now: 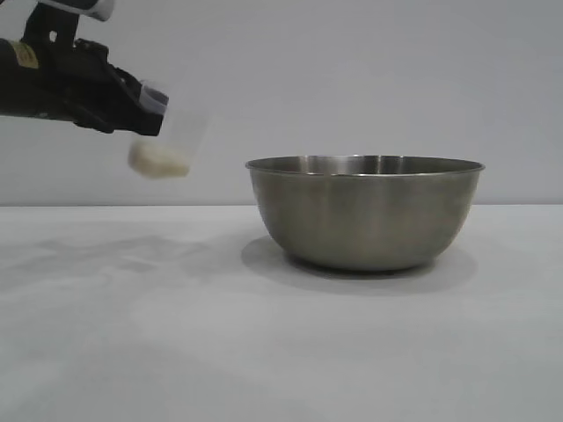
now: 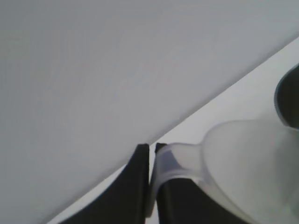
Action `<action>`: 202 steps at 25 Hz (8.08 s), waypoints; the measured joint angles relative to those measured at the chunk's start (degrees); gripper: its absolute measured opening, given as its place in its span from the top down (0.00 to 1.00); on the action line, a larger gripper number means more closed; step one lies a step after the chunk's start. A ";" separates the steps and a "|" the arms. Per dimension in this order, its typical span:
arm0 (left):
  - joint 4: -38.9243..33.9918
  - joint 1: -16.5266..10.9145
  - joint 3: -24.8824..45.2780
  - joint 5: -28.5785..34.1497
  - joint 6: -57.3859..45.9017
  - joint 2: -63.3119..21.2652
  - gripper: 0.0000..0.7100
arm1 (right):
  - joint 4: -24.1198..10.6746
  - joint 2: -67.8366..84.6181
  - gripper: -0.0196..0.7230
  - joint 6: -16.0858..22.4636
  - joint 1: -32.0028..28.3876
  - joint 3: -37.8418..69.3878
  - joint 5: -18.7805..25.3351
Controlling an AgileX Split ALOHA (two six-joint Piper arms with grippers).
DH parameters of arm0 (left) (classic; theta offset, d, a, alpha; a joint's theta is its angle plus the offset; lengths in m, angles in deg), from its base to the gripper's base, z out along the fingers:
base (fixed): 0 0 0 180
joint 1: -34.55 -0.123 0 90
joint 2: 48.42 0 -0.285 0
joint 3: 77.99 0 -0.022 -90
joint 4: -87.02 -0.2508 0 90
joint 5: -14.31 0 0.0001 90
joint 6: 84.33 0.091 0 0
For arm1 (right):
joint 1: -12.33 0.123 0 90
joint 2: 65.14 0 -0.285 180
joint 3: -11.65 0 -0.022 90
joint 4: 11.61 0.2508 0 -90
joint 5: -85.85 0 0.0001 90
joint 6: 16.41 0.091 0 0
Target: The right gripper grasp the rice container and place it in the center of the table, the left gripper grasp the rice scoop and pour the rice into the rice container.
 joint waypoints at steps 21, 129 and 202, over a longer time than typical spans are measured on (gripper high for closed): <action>-12.47 9.76 -13.83 13.89 18.27 0.00 1.00 | 0.00 0.00 0.24 0.11 0.00 0.00 0.00; 54.31 15.85 2.26 2.35 6.45 7.97 1.00 | 0.00 0.00 0.24 0.11 0.00 0.00 0.00; 43.74 15.85 18.71 -0.23 -2.97 -10.30 0.32 | 0.00 0.00 0.24 0.11 0.00 0.00 0.00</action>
